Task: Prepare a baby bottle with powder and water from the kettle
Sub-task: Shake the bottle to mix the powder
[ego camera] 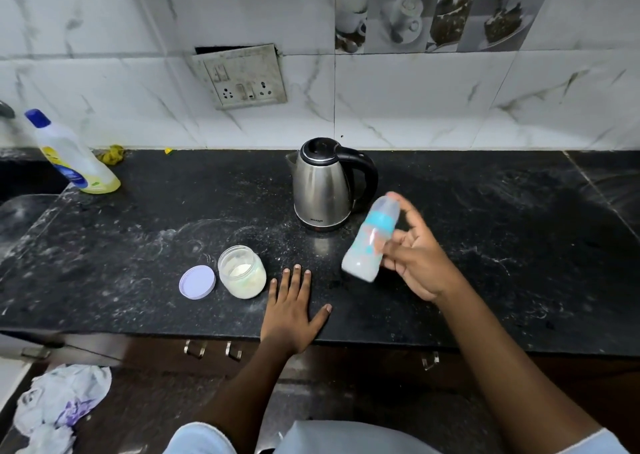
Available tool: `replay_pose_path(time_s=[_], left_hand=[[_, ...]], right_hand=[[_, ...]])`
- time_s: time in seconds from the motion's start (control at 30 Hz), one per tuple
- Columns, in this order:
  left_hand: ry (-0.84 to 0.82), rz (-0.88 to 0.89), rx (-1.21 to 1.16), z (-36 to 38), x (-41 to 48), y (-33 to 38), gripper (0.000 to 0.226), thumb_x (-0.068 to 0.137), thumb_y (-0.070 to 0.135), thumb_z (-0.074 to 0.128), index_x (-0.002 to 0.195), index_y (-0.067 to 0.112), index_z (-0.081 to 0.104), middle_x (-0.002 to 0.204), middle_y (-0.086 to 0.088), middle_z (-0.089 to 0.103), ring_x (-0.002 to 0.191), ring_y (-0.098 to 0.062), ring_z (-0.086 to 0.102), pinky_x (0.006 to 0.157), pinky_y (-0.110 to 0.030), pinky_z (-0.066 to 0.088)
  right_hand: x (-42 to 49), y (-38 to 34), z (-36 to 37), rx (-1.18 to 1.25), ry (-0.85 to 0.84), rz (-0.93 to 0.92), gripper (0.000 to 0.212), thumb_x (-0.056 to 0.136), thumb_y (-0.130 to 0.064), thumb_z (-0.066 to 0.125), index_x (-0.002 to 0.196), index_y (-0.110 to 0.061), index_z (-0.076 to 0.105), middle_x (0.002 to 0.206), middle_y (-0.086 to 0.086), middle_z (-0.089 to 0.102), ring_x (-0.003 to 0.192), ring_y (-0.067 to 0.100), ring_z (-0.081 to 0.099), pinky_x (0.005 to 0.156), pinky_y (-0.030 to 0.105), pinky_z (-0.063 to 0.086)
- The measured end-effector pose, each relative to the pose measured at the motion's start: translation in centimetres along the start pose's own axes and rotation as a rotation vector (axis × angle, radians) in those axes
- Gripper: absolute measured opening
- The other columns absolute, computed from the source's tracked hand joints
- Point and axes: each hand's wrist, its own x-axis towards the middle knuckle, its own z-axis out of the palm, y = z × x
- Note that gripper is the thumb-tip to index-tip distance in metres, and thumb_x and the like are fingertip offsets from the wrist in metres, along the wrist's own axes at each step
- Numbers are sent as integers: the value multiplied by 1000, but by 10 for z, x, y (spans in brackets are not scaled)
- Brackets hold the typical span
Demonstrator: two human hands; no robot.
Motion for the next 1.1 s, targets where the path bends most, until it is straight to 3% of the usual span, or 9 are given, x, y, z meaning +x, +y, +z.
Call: replay_pose_path(time_s=[0.07, 0.17, 0.3, 0.43, 0.53, 0.67, 0.77, 0.9, 1.1], left_hand=[[10, -3, -9, -2, 2, 0, 97, 97, 81, 15, 171, 20, 2, 179, -4, -5, 165, -25, -10, 132, -49, -10], [5, 7, -7, -1, 1, 0, 96, 97, 80, 16, 171, 19, 3, 179, -5, -4, 165, -26, -9, 132, -49, -10], [9, 4, 3, -2, 2, 0, 96, 98, 80, 15, 171, 20, 2, 179, -4, -6, 165, -25, -11, 132, -48, -11], [-4, 9, -1, -1, 1, 1, 96, 97, 80, 15, 171, 19, 2, 179, -4, -7, 165, -25, -12, 131, -48, -12], [11, 4, -9, -4, 2, 0, 96, 98, 80, 16, 171, 18, 4, 179, -5, -5, 165, -26, -10, 132, -49, -10], [4, 6, -3, -2, 0, 0, 96, 98, 80, 17, 171, 18, 4, 179, -5, -4, 165, -26, -9, 132, -49, -10], [6, 4, 3, -3, 1, -1, 96, 98, 80, 15, 171, 19, 3, 179, -5, -5, 165, -26, -11, 132, -49, -10], [-3, 2, 6, -1, -1, 0, 96, 98, 80, 15, 171, 19, 2, 179, -4, -7, 165, -25, -11, 131, -48, -12], [12, 4, -10, -4, 2, 2, 96, 98, 79, 18, 171, 18, 6, 179, -5, -2, 165, -26, -7, 132, -50, -7]], right_hand=[[3, -1, 1, 60, 80, -31, 85, 83, -1, 79, 148, -46, 47, 137, 25, 65, 123, 32, 68, 90, 49, 61], [2, -1, 1, -117, -204, 63, 90, 82, 3, 83, 149, -45, 48, 131, 26, 69, 121, 36, 69, 92, 46, 60], [4, 3, 3, 102, 108, -38, 81, 87, 3, 72, 152, -36, 43, 127, 22, 68, 114, 27, 72, 88, 45, 62], [1, 10, 8, -53, -90, 18, 86, 84, -1, 82, 152, -39, 46, 129, 27, 69, 116, 32, 72, 90, 44, 61], [4, 9, 6, 93, 126, -62, 84, 85, 0, 78, 152, -38, 44, 132, 24, 67, 117, 27, 71, 89, 44, 61], [-1, 7, 5, -67, -62, -11, 86, 86, 4, 77, 152, -40, 45, 128, 23, 71, 116, 30, 71, 89, 42, 60], [0, 4, 0, 103, 179, -101, 81, 92, 7, 68, 155, -34, 40, 125, 14, 75, 118, 24, 71, 89, 42, 62], [-7, 3, 4, -98, -49, -8, 88, 85, 5, 77, 154, -37, 42, 122, 18, 75, 112, 27, 72, 87, 38, 61], [-4, -1, 4, -47, 7, -38, 88, 82, -1, 80, 152, -39, 43, 128, 23, 71, 115, 27, 72, 89, 42, 62]])
